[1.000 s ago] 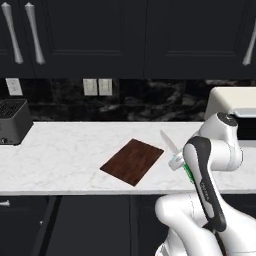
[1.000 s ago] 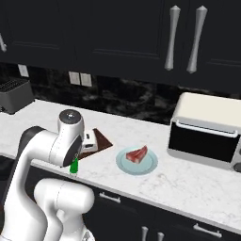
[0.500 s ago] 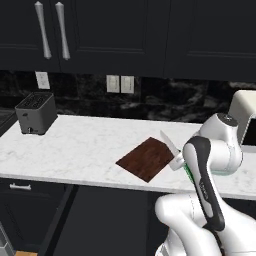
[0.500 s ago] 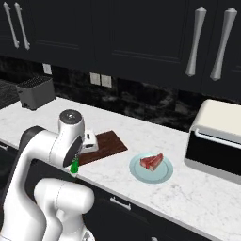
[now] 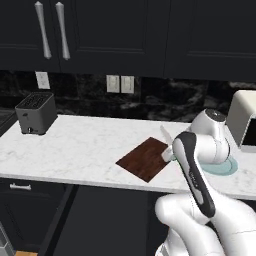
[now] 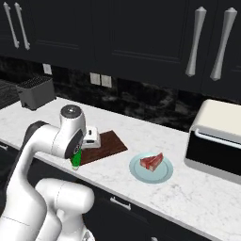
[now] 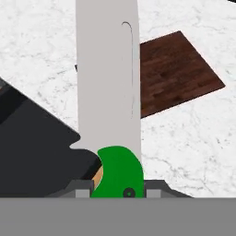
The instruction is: Pick up the knife from the drawer and place it on the cutting board. Then place the meat from the plate to the cutting board.
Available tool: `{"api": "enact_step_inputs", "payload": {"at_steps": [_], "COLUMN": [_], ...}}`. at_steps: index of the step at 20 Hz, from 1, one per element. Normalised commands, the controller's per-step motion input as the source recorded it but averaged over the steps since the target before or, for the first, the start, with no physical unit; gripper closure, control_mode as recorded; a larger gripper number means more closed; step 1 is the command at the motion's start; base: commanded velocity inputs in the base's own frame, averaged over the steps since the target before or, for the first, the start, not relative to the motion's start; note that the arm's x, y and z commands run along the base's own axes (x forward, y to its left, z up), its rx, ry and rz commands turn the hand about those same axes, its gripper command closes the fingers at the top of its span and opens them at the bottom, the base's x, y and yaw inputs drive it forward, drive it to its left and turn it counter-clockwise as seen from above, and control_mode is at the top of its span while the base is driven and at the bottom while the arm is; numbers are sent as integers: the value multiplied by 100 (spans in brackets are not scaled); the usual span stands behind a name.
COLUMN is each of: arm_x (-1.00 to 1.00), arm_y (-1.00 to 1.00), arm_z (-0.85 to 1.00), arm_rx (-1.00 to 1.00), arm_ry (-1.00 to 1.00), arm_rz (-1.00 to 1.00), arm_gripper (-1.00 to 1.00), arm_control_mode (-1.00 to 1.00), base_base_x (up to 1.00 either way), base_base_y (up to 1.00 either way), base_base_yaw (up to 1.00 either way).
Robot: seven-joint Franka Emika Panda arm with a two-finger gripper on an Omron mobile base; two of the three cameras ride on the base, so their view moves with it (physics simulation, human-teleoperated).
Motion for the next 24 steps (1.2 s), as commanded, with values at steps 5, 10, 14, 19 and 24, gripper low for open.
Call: {"api": "enact_step_inputs", "payload": {"at_steps": [5, 10, 14, 19, 24], "arm_x": [35, 40, 37, 16, 27], "arm_y": [1, 0, 9, 26, 38], "arm_z": [0, 0, -1, -8, -17], "arm_rx": [1, 3, 10, 15, 4], "arm_ry": [16, 20, 17, 1, 8], "arm_rz": [-50, -55, -55, -37, -13], "arm_gripper": [100, 100, 100, 100, 100], "arm_control_mode": [-100, -100, -100, -100, -100], "base_base_x": [0, 0, 0, 0, 0], "base_base_y": [0, 0, 0, 0, 0], "base_base_yaw": [0, 0, 0, 0, 0]}}
